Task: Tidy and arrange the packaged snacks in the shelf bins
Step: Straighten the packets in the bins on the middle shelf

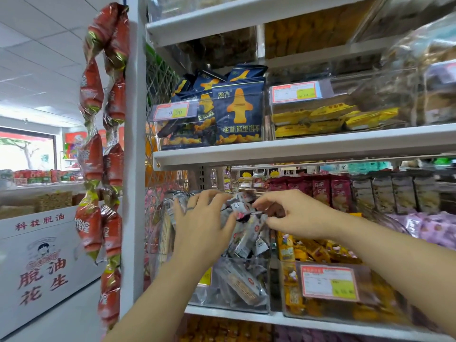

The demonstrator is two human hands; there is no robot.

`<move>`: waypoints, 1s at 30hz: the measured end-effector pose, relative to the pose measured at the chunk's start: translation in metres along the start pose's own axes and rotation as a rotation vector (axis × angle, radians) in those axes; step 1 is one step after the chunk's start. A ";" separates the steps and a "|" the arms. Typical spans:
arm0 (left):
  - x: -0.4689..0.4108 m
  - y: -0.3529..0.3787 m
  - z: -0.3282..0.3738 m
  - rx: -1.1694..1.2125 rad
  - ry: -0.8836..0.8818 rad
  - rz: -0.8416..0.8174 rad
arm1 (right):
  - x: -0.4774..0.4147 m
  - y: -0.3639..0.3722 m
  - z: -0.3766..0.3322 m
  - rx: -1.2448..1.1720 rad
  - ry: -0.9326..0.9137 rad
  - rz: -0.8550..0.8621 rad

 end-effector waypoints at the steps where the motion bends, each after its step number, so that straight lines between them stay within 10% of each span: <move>1: 0.001 -0.002 0.009 0.004 0.028 0.012 | 0.008 -0.005 0.001 0.008 0.003 0.004; 20: 0.012 0.060 0.217 0.457 0.352 -0.145 | 0.197 -0.161 0.137 0.142 0.355 0.176; 30: 0.013 0.075 0.210 0.489 0.375 -0.246 | 0.194 -0.131 0.181 0.329 0.512 0.024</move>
Point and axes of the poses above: each hand's wrist, its own x-axis away from the middle knuckle, its own y-axis out of the palm, z = x × y, the point moved 3 cm from there along -x, towards the middle knuckle, and after that the axes turned 2 degrees about z, right-handed, at the moved point
